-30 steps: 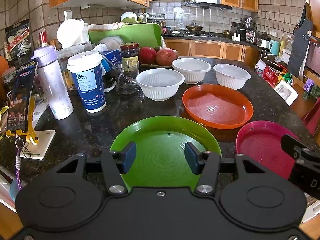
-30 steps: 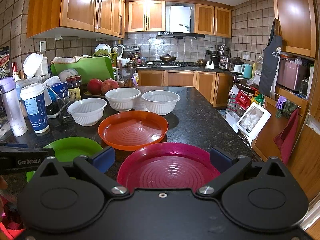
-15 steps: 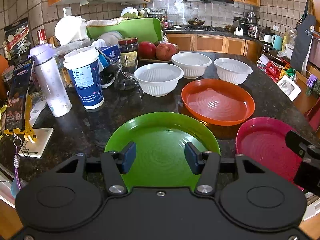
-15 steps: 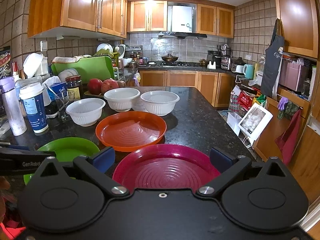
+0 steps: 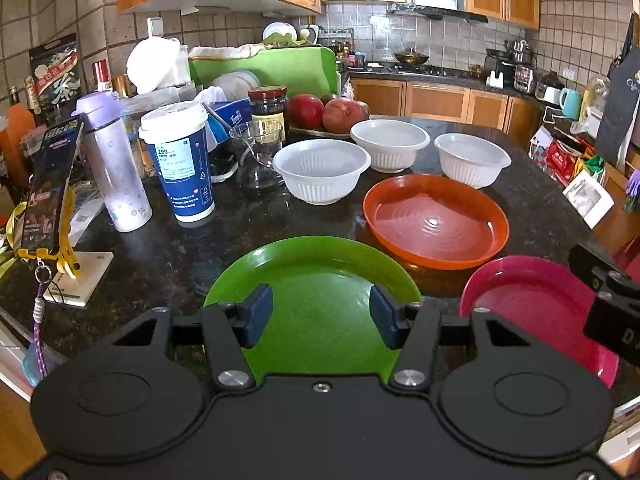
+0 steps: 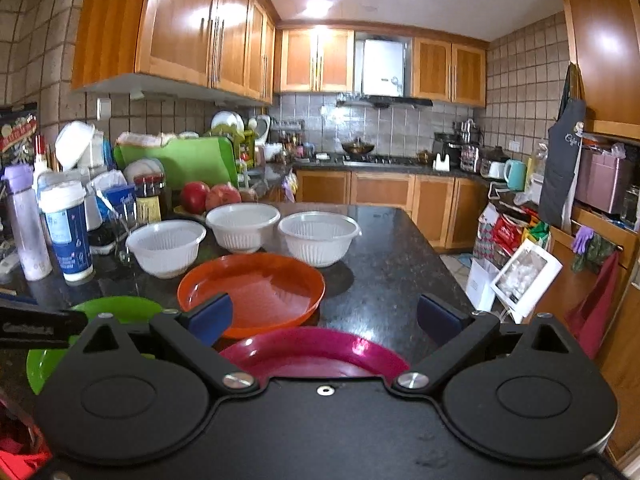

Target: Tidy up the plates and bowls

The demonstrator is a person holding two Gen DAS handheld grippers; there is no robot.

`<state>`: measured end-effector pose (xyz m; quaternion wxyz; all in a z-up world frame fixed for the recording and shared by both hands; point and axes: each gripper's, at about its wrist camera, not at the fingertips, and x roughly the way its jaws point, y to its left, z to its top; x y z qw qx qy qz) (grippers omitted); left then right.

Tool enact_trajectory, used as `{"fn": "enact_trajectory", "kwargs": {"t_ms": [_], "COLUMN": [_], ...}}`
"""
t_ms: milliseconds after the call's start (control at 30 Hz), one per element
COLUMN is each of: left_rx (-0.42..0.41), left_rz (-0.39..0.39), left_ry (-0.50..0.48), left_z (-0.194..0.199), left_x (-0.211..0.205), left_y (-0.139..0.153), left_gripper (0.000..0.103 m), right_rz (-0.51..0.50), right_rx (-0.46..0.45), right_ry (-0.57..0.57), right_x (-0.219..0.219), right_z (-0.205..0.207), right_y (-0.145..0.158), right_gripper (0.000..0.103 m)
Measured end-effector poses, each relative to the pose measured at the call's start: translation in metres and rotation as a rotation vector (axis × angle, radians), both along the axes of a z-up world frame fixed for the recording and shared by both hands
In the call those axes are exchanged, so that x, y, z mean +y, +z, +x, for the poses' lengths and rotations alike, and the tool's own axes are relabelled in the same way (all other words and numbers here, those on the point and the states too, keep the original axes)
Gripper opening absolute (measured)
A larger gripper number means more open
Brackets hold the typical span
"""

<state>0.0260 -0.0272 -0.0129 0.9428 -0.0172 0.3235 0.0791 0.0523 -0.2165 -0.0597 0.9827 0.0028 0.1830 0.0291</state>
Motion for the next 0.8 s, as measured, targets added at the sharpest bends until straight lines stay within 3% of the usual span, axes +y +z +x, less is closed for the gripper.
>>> {"fn": "enact_trajectory", "kwargs": {"t_ms": [233, 467, 633, 800], "left_rx": [0.0, 0.004, 0.011, 0.078], "left_rz": [-0.01, 0.038, -0.002, -0.038], "left_ry": [0.056, 0.14, 0.16, 0.146], "left_z": [0.001, 0.002, 0.001, 0.003], "left_x": [-0.009, -0.02, -0.02, -0.013], "left_y": [0.003, 0.003, 0.002, -0.001], "left_gripper": [0.06, 0.06, 0.059, 0.059], "right_rz": [0.021, 0.044, 0.068, 0.095], "right_rx": [-0.042, -0.078, -0.11, -0.078], "right_ry": [0.046, 0.108, 0.165, 0.261], "right_x": [-0.019, -0.032, -0.04, -0.04], "right_z": [0.013, 0.021, 0.022, 0.026], "right_y": [0.0, 0.0, 0.002, 0.004], "right_gripper": [0.103, 0.099, 0.099, 0.099]}}
